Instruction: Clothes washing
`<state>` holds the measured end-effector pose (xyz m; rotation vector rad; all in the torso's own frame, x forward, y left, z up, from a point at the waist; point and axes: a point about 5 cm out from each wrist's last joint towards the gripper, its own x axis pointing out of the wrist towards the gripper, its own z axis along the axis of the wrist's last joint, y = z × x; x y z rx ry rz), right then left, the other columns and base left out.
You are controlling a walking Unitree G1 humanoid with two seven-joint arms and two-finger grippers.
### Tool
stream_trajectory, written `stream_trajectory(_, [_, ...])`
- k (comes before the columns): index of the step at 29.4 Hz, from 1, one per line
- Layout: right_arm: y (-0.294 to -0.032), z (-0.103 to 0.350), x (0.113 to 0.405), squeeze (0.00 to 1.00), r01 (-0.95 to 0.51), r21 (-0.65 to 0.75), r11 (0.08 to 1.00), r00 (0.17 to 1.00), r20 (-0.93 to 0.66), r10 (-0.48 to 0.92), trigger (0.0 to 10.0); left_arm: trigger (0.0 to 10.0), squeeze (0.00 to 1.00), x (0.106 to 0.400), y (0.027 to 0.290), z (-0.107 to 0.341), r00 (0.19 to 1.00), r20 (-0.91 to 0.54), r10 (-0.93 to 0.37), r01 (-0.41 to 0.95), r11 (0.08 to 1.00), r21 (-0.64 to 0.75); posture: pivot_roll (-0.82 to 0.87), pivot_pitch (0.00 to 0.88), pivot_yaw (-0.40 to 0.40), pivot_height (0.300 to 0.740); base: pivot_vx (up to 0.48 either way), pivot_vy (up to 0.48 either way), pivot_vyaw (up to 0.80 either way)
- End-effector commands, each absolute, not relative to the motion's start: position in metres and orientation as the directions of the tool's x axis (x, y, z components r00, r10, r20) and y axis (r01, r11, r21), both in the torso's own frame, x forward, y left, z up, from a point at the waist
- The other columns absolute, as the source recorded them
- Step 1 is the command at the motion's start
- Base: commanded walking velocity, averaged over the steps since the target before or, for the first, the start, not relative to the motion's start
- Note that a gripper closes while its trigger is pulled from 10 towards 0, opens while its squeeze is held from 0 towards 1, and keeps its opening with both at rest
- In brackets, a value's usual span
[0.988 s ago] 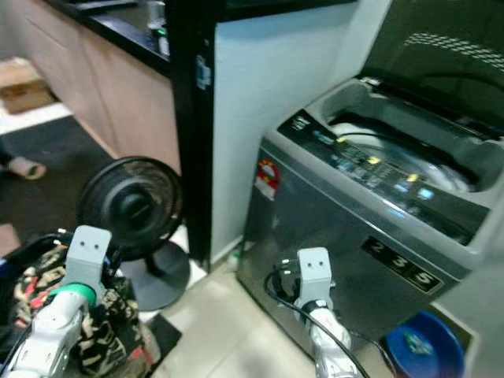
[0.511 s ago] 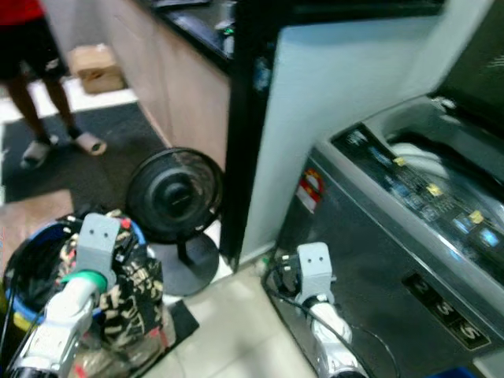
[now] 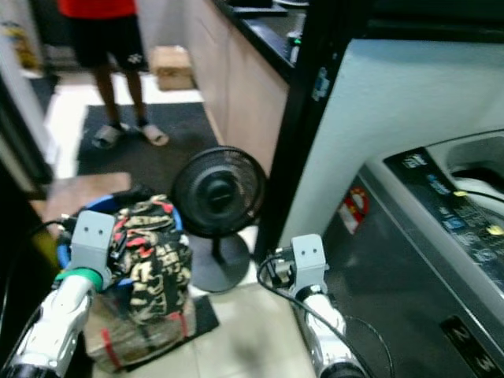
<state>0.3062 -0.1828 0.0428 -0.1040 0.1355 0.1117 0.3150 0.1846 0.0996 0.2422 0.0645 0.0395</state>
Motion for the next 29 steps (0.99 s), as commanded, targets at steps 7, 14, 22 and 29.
stream_trajectory(7, [-0.1838,0.0433,0.3068,0.0,-0.117,-0.096,0.988,0.985,-0.137,0.103,10.0,10.0,0.0,0.3127,0.1844,0.0921,0.995,-0.085,0.049,-0.027,0.97,0.242,0.09,0.024,-0.046,0.74,0.0,0.0,0.76])
stream_trajectory(14, [-0.1828,0.0453,0.3085,0.0,-0.116,-0.087,0.989,0.986,-0.126,0.105,10.0,10.0,0.0,0.3143,0.1843,0.0927,0.995,-0.08,0.056,-0.035,0.969,0.245,0.09,0.023,-0.047,0.74,0.0,0.0,0.73])
stream_trajectory(22, [-0.1806,0.0476,0.3104,0.0,-0.112,-0.095,0.989,0.989,-0.111,0.102,10.0,10.0,0.0,0.3159,0.1831,0.0931,0.995,-0.073,0.061,-0.041,0.967,0.251,0.08,0.019,-0.045,0.74,0.332,0.0,0.0])
stream_trajectory(29, [-0.182,0.0479,0.3101,0.0,-0.112,-0.099,0.989,0.989,-0.108,0.101,10.0,10.0,0.0,0.3166,0.1822,0.0931,0.996,-0.071,0.058,-0.038,0.967,0.252,0.08,0.019,-0.045,0.74,0.434,0.0,0.0])
